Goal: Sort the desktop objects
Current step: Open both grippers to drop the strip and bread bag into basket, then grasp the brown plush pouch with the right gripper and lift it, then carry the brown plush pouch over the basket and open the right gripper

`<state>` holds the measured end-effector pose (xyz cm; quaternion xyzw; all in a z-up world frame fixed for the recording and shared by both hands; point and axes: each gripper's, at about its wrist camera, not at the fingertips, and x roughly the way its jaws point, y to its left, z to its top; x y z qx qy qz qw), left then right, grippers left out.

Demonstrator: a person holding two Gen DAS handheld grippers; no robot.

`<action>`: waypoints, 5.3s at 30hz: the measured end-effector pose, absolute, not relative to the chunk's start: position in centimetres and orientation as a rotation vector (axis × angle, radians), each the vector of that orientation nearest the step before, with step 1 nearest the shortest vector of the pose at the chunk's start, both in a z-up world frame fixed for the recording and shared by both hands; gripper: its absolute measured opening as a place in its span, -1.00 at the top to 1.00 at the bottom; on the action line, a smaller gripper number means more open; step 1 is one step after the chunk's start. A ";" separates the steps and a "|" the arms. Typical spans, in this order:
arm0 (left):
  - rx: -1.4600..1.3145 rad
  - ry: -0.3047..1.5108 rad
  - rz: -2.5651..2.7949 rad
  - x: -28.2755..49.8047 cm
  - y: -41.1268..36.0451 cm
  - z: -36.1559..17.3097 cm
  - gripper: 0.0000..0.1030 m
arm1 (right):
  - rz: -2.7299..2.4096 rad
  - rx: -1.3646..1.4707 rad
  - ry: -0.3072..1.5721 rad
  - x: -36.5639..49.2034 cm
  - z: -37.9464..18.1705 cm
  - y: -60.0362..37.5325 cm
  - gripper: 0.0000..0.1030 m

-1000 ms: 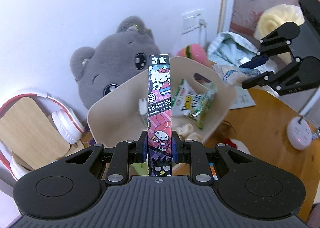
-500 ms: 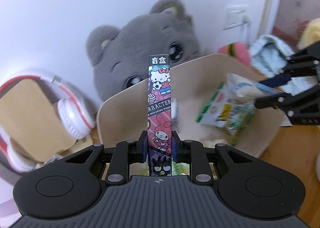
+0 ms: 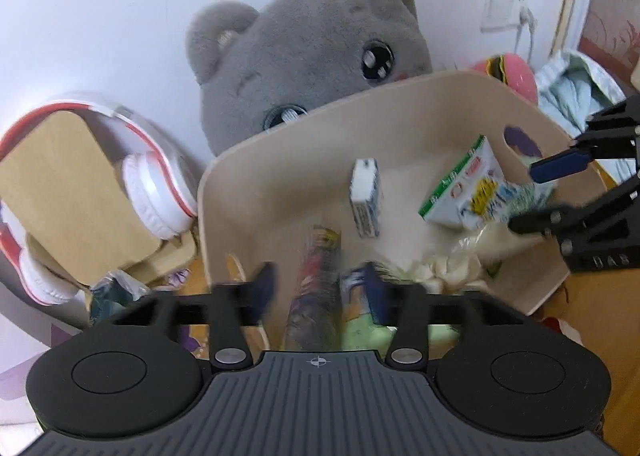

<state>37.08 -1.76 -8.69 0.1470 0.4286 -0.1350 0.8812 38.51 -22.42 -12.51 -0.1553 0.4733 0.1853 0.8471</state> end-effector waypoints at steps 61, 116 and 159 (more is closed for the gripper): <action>0.029 1.283 -0.199 18.9 -0.1 -18.4 0.20 | 0.799 -0.478 1.090 19.5 -20.0 -19.8 0.00; 0.211 0.895 -0.259 29.2 2.9 -3.1 0.38 | 0.573 -0.373 0.851 27.9 -6.8 -27.1 0.35; 0.217 0.957 -0.246 38.1 -4.8 -9.9 -0.01 | 0.460 -0.372 1.038 39.3 -13.6 -22.8 0.10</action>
